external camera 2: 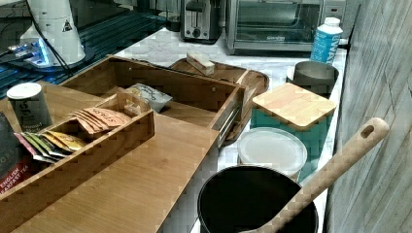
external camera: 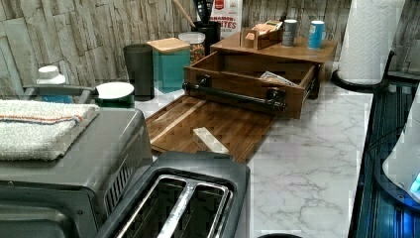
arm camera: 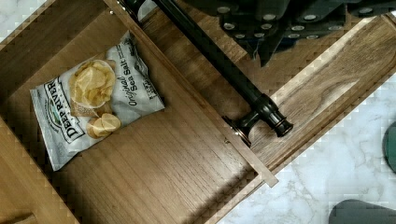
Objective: Close the drawer.
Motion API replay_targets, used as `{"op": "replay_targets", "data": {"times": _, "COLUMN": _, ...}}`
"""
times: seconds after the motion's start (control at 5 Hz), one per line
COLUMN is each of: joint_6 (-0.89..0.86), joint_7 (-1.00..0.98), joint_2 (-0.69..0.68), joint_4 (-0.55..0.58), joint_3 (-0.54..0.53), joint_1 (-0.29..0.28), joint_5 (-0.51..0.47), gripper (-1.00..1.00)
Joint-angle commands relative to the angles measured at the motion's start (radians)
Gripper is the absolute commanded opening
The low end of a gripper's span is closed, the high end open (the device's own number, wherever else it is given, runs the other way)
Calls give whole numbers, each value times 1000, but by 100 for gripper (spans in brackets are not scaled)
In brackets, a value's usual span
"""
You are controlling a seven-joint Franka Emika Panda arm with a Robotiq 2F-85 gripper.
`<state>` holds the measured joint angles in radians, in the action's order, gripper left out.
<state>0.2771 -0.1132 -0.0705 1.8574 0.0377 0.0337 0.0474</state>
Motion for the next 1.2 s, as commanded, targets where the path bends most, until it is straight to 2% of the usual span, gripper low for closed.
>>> {"op": "replay_targets", "data": {"times": 0.2, "joint_6": 0, "joint_7": 0, "joint_2": 0, "joint_4": 10, "joint_3": 0, "joint_1": 0, "joint_5": 7, "gripper": -100}}
{"op": "replay_targets", "data": {"times": 0.4, "joint_6": 47, "joint_7": -160, "joint_2": 21, "joint_4": 39, "joint_3": -7, "joint_1": 2, "joint_5": -11, "gripper": -100}}
{"op": "replay_targets", "data": {"times": 0.6, "joint_6": 7, "joint_7": -199, "joint_2": -37, "joint_4": -15, "joint_3": -30, "joint_1": -23, "joint_5": -20, "gripper": -100}}
{"op": "replay_targets", "data": {"times": 0.8, "joint_6": 291, "joint_7": -80, "joint_2": 76, "joint_4": 274, "joint_3": -74, "joint_1": -79, "joint_5": 14, "gripper": -100}}
{"op": "replay_targets", "data": {"times": 1.0, "joint_6": 399, "joint_7": 30, "joint_2": 95, "joint_4": 355, "joint_3": -110, "joint_1": -108, "joint_5": 20, "gripper": -100}}
{"op": "replay_targets", "data": {"times": 1.2, "joint_6": 440, "joint_7": 54, "joint_2": 87, "joint_4": 366, "joint_3": -112, "joint_1": -122, "joint_5": 35, "gripper": -100}}
